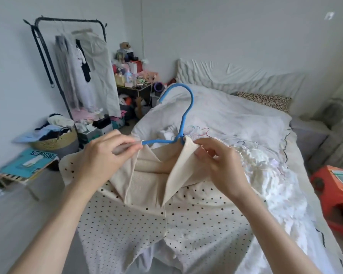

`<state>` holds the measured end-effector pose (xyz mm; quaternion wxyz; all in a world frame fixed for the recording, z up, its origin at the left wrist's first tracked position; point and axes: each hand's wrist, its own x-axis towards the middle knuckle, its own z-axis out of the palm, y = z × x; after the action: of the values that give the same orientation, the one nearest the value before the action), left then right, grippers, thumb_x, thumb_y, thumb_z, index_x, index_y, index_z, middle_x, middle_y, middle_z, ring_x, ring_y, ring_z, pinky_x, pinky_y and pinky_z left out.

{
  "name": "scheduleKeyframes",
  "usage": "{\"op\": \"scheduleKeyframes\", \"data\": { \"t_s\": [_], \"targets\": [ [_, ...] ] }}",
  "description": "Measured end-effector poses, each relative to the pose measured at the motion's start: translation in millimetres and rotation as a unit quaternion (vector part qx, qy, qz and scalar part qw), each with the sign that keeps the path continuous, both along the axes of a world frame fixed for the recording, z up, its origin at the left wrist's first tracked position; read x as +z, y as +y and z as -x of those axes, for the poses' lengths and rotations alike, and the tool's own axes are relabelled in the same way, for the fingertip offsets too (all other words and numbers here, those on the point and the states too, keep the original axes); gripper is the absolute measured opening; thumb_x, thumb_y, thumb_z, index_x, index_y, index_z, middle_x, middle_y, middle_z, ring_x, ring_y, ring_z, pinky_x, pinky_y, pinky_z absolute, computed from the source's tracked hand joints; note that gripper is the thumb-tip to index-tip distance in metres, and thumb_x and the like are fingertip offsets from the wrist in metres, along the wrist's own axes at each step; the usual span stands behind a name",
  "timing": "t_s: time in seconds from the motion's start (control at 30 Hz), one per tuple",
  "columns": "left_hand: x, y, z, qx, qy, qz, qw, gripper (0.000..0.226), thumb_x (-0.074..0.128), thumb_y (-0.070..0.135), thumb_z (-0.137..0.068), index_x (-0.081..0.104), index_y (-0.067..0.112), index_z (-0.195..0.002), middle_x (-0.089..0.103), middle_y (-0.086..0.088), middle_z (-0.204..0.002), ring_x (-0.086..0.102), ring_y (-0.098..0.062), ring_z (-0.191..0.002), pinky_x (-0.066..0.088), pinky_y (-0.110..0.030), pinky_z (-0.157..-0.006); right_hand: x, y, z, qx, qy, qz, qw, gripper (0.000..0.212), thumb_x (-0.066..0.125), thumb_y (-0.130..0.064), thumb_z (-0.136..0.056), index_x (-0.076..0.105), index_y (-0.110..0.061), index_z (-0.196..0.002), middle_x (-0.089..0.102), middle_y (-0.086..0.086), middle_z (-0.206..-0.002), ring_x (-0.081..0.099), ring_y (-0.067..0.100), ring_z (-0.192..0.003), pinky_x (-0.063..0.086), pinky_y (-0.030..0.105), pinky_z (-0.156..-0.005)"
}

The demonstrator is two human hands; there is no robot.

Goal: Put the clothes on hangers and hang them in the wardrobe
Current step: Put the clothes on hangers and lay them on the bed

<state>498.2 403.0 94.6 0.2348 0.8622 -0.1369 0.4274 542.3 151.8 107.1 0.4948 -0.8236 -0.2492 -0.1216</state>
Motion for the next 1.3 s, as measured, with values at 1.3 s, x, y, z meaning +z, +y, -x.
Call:
{"op": "scheduleKeyframes", "data": {
  "t_s": [1.3],
  "targets": [
    [-151.4,151.0,-700.5,-0.045,0.321,-0.021,0.946,0.023,0.057,0.036,-0.090,0.065,0.015,-0.087,0.063,0.002,-0.085,0.053,-0.014,-0.076,0.033,-0.018,-0.057,-154.7,175.9,-640.7,-0.226,0.153,0.121,0.954,0.021,0.053,-0.011,-0.089,0.068,-0.011,-0.105,0.068,0.008,-0.105,0.058,0.024,-0.096,0.030,0.020,-0.070]
  ]
}}
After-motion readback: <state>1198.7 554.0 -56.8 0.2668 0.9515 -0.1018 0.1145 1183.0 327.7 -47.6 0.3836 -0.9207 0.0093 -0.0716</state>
